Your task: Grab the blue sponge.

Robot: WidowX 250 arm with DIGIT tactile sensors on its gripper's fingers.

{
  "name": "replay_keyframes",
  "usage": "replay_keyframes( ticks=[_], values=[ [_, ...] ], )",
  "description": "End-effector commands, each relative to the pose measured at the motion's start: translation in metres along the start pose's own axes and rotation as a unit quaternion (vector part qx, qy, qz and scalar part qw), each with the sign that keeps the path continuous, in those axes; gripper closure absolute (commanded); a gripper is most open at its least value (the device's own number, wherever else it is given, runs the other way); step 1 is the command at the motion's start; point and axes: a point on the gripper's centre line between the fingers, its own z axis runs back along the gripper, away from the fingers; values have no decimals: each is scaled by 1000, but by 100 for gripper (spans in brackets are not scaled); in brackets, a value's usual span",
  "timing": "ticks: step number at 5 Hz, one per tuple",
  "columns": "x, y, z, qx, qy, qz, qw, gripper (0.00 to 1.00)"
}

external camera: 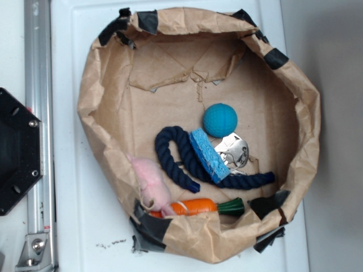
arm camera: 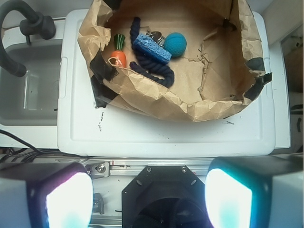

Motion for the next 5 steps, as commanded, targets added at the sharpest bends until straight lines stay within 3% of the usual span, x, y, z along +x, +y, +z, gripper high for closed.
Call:
replay_keyframes(
  ticks=[1,2,4,5],
  values=[
    [0,0,0,0,0,0,1000,0],
    [46,-1,-33,10,19,-97,995,0],
    [130,13,-103,-17,8,-182,983,0],
    [136,21,-149,-3,25,-227,974,0]
  ],
)
